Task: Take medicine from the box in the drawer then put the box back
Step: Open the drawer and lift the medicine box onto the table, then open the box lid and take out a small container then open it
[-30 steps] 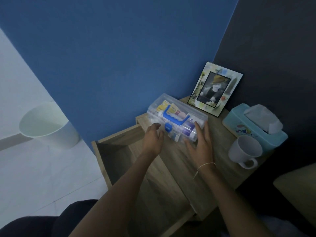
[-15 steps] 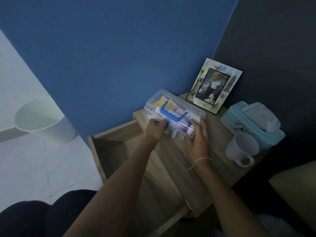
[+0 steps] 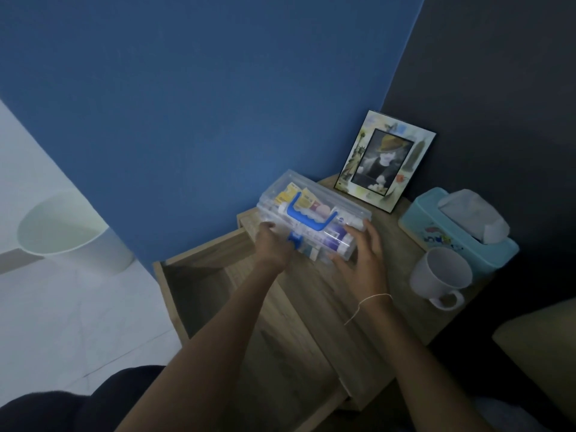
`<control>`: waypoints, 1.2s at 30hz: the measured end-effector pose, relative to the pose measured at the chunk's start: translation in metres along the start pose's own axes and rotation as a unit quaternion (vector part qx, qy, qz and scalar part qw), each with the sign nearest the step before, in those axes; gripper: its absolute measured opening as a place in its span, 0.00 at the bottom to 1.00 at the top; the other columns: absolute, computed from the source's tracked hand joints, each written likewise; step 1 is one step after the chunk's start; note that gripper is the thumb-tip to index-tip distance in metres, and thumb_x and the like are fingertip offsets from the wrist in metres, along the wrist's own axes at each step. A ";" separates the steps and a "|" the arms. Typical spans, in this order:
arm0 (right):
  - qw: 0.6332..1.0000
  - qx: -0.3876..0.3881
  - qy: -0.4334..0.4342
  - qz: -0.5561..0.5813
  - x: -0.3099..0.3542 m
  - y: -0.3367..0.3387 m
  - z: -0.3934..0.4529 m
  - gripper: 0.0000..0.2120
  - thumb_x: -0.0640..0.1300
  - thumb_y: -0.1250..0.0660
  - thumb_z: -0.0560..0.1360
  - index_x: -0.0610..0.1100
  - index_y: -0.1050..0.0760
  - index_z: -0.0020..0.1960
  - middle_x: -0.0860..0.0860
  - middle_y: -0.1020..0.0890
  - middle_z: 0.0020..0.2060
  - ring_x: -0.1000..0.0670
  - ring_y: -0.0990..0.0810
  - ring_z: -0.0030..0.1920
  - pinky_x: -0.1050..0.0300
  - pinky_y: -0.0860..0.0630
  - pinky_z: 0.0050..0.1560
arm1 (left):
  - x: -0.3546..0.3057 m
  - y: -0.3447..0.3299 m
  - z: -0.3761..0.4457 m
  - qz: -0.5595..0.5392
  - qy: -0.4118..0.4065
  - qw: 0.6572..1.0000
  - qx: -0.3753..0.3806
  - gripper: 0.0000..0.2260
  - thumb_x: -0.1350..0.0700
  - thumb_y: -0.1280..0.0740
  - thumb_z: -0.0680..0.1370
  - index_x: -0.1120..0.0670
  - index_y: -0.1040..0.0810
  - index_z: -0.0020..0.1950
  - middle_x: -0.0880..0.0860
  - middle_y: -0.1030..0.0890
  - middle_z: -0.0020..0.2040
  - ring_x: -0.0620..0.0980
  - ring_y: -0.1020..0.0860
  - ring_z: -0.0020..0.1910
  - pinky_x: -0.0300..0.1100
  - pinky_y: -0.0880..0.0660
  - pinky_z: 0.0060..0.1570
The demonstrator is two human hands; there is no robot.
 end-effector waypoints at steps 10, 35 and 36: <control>0.988 -0.065 -0.080 0.115 0.001 0.036 0.027 0.21 0.53 0.26 0.68 0.60 0.31 0.57 0.57 0.21 0.56 0.54 0.22 0.56 0.56 0.23 0.52 | -0.033 0.024 0.025 0.222 -0.278 0.934 -0.017 0.40 0.62 0.37 0.73 0.62 0.61 0.76 0.59 0.55 0.79 0.56 0.55 0.78 0.52 0.54 0.76; 0.990 -0.053 -0.122 0.056 -0.022 0.016 0.052 0.35 0.52 0.40 0.79 0.47 0.56 0.77 0.48 0.46 0.78 0.52 0.46 0.75 0.55 0.44 0.73 | -0.007 0.004 0.022 0.480 -0.330 0.812 0.019 0.30 0.40 0.60 0.79 0.54 0.53 0.78 0.55 0.53 0.80 0.53 0.57 0.78 0.49 0.58 0.75; 0.987 -0.068 -0.137 0.053 -0.025 0.014 0.032 0.33 0.53 0.41 0.79 0.48 0.54 0.77 0.48 0.45 0.78 0.52 0.46 0.75 0.54 0.43 0.73 | -0.009 0.005 0.020 0.468 -0.327 0.821 0.020 0.28 0.43 0.55 0.81 0.55 0.51 0.78 0.55 0.51 0.80 0.54 0.56 0.79 0.50 0.57 0.76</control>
Point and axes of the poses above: each hand's wrist, its own z-axis towards the middle knuckle, its own y-axis out of the back of the hand, x = y × z, the point moved 6 cm from there along z, towards the middle knuckle
